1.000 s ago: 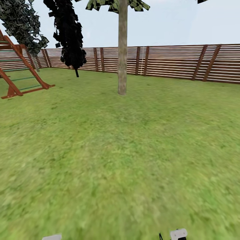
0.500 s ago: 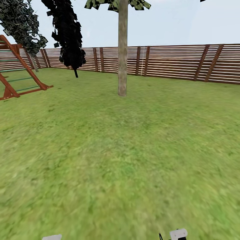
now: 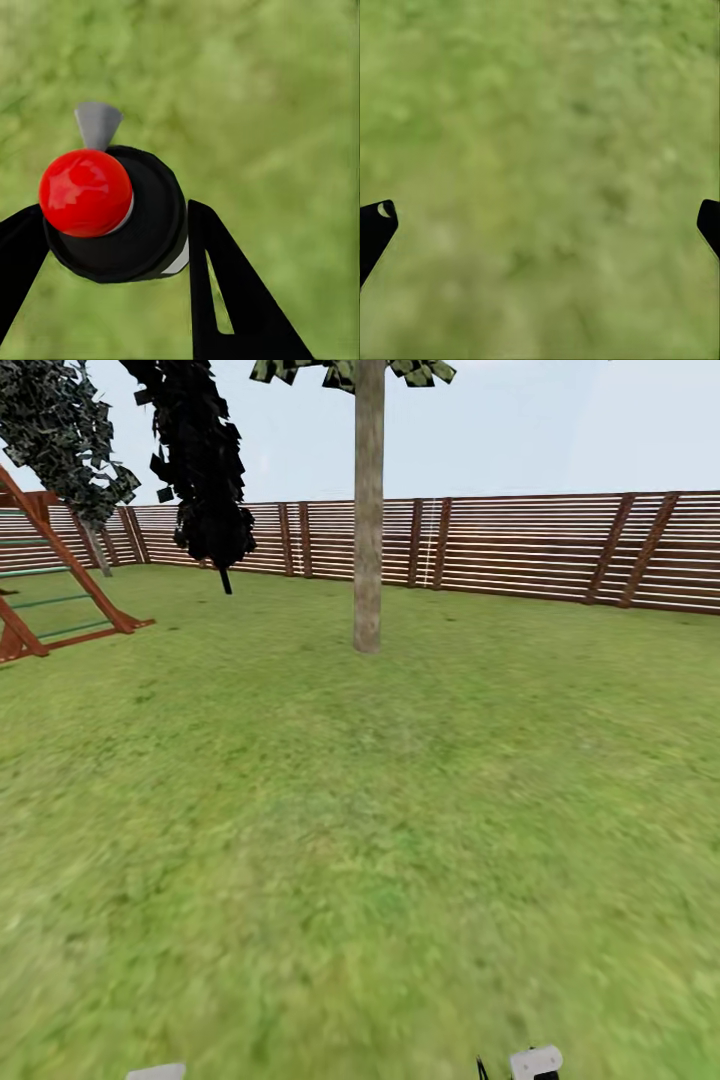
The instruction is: In the garden, pick up the pesticide atomizer on the floor and spray pesticide onto both trees until each tree trunk is fully covered.
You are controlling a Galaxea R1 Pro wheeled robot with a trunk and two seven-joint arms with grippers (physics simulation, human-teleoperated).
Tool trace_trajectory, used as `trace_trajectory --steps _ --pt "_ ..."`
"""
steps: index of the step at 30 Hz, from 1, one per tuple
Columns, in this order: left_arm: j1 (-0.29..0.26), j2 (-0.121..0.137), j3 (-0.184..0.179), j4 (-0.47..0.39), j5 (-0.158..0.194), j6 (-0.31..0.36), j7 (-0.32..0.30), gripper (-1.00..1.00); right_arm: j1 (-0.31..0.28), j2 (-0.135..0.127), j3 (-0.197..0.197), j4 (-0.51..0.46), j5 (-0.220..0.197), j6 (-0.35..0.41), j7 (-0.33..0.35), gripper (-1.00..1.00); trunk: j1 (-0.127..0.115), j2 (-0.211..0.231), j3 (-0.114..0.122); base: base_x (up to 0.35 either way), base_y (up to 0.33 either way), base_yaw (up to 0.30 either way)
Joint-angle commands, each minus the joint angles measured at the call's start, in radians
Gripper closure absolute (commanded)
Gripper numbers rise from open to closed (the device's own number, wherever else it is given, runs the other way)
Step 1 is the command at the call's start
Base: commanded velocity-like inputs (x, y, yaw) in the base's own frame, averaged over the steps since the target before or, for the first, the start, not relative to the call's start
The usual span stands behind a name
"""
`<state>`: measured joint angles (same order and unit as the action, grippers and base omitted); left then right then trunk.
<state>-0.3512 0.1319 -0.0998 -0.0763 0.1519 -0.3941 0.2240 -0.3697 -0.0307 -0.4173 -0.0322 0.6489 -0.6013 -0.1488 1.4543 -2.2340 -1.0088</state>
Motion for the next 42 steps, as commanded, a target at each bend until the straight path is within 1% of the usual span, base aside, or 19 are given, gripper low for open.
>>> trace_trajectory --steps 1,16,23,42 --pt "0.000 0.000 0.000 0.000 0.000 0.000 0.000 1.00 0.000 0.000 0.000 0.000 0.000 0.000 0.000 -1.00 0.000 0.000 0.000 0.339 0.000 0.000" --pt "0.000 0.000 0.000 0.000 0.000 0.001 0.000 1.00 0.000 0.000 0.000 0.001 0.000 0.000 0.000 -1.00 0.000 0.000 0.000 0.339 0.000 0.000" --pt "0.000 0.005 0.000 0.000 0.000 0.003 -0.005 1.00 0.000 0.000 0.000 0.001 0.000 0.000 0.000 -1.00 0.000 0.000 0.000 0.342 0.000 0.000" --pt "0.000 0.000 0.000 0.001 -0.001 0.000 -0.005 1.00 0.000 0.000 0.000 0.001 0.000 0.000 0.000 -1.00 0.000 0.000 0.000 0.343 0.000 0.000"
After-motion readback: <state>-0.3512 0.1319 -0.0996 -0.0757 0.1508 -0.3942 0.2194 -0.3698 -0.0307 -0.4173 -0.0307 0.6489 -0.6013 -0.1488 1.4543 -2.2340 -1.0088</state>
